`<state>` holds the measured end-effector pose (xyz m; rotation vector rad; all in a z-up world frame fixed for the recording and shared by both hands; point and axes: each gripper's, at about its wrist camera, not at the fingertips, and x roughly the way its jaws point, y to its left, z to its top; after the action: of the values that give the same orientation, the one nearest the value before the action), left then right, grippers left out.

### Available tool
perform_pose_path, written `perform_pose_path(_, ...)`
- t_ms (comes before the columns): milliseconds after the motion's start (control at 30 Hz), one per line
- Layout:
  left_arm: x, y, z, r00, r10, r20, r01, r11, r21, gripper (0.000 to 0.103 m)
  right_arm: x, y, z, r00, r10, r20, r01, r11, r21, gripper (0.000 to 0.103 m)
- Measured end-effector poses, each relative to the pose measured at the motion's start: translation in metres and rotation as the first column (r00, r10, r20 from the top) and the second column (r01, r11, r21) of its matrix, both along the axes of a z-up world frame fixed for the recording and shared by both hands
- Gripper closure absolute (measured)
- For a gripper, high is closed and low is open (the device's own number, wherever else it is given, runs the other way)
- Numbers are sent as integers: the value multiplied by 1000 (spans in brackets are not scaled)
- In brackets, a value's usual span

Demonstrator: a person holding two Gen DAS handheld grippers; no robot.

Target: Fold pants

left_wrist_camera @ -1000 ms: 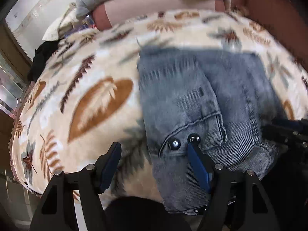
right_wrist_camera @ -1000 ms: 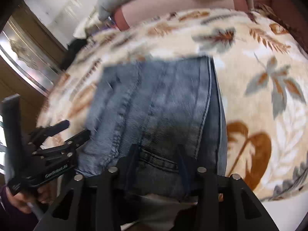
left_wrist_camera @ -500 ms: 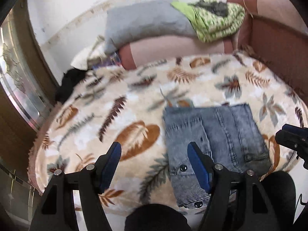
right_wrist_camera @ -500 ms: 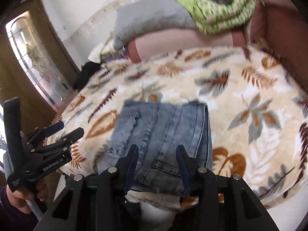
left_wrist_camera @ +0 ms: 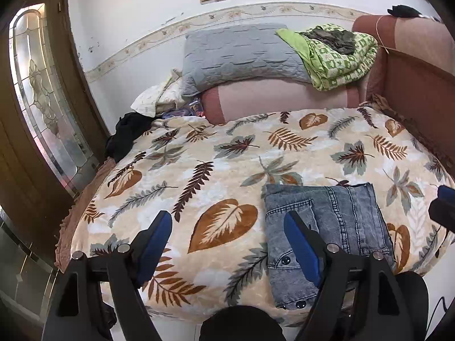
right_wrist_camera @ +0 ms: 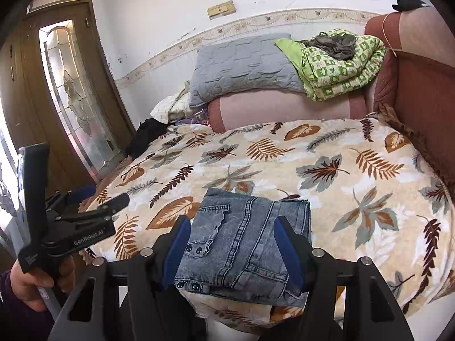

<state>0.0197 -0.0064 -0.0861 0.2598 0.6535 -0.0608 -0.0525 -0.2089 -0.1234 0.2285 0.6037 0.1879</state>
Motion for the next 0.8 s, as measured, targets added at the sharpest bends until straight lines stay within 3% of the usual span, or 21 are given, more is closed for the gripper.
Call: perform_pose_path(800, 8, 25, 1, 997, 74, 7, -74, 997, -7, 21, 16, 2, -26, 997, 26, -79, -24, 999, 28, 38)
